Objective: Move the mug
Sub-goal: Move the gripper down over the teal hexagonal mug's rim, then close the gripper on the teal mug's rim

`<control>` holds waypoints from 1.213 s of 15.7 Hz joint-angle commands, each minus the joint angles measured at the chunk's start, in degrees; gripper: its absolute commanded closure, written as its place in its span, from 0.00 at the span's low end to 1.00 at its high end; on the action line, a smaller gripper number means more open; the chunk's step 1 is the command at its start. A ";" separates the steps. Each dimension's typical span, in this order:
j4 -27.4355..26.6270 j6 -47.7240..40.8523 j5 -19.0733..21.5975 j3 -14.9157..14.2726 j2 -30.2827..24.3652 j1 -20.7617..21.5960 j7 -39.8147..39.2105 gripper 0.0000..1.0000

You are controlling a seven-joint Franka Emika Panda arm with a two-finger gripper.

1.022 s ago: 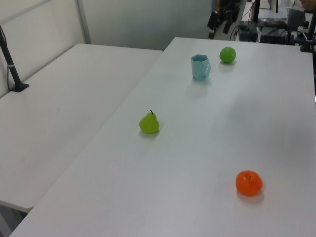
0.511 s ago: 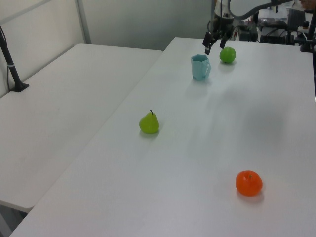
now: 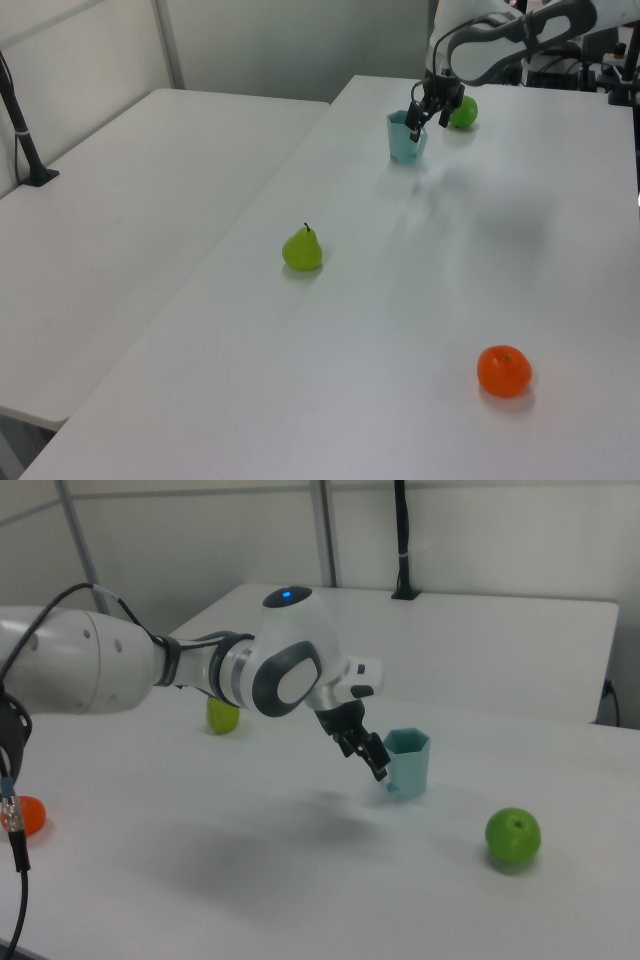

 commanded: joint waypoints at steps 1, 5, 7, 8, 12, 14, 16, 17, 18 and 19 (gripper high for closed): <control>0.88 3.08 -1.47 -0.32 2.10 -0.03 1.14 0.00; 1.49 5.37 -2.08 -0.32 4.21 -0.56 1.23 0.00; 1.58 7.29 -2.08 -0.32 5.18 -0.65 1.23 0.02; 1.58 8.70 -2.08 -0.32 5.27 -0.65 1.23 0.04; 1.58 9.07 -3.75 -0.32 6.15 -0.65 1.05 0.21; 1.58 9.15 -4.11 -0.23 6.24 -0.65 1.05 0.34; 1.58 9.15 -4.11 -0.23 6.67 -0.65 1.05 0.48; 1.58 9.15 -4.11 -0.23 6.76 -0.65 1.05 0.56; 1.58 9.24 -4.11 -0.23 6.76 -0.65 0.96 0.64; 1.58 9.24 -4.11 -0.32 6.76 -0.65 0.96 0.74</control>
